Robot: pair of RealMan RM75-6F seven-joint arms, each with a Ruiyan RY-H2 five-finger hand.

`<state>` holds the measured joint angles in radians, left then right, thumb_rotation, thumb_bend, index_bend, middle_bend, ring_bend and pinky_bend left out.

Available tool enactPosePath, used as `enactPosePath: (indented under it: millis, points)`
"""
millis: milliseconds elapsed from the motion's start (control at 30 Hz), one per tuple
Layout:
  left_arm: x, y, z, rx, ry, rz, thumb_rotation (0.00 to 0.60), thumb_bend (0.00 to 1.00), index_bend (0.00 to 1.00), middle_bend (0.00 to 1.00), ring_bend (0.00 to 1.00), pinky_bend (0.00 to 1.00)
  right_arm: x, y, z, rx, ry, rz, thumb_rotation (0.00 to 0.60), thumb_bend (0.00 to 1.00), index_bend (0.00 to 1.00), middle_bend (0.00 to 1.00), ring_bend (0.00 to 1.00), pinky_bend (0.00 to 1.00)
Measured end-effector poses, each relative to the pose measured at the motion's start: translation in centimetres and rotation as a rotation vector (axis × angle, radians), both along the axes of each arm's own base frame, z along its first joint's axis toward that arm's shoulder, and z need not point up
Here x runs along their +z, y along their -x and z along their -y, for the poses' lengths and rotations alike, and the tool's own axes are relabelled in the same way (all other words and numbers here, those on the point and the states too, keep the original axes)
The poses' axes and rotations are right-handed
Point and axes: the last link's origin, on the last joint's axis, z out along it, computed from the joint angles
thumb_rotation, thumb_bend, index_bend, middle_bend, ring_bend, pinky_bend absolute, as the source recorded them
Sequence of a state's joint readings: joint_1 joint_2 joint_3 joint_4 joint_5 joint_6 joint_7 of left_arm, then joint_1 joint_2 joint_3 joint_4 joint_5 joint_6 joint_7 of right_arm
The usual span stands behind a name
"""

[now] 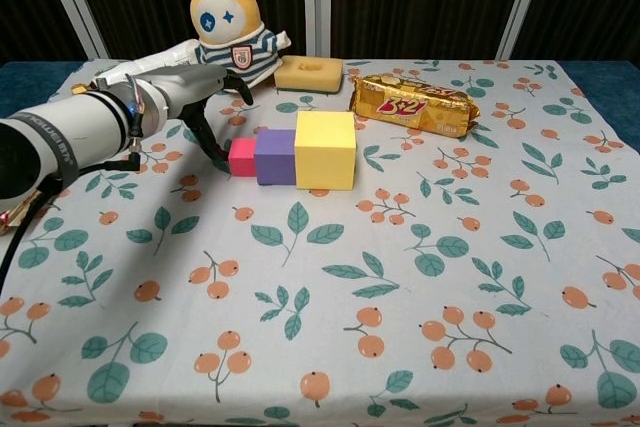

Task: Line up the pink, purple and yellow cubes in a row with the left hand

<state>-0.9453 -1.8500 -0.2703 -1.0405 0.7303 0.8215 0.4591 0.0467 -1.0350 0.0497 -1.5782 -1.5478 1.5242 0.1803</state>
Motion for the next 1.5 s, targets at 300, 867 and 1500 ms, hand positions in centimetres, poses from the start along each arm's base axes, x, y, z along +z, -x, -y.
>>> enactPosePath:
  millis: [300, 867, 1500]
  points:
    - [0.2, 0.2, 0.1, 0.011, 0.0, -0.012, 0.6, 0.22, 0.26, 0.14, 0.11, 0.21, 0.1, 0.1, 0.0, -0.002, 0.002, 0.002, 0.6, 0.17, 0.03, 0.2, 0.13, 0.24]
    - [8.0, 5.3, 1.6, 0.095, -0.17, 0.095, 0.6, 0.22, 0.26, 0.14, 0.11, 0.21, -0.1, 0.3, 0.3, 0.002, -0.015, 0.018, 0.6, 0.17, 0.04, 0.19, 0.11, 0.24]
    - [20.1, 17.2, 16.3, 0.074, -0.445, 0.022, 0.6, 0.2, 0.26, 0.14, 0.11, 0.2, -1.4, 0.1, 0.9, 0.043, -0.054, 0.023, 0.6, 0.17, 0.01, 0.12, 0.0, 0.14]
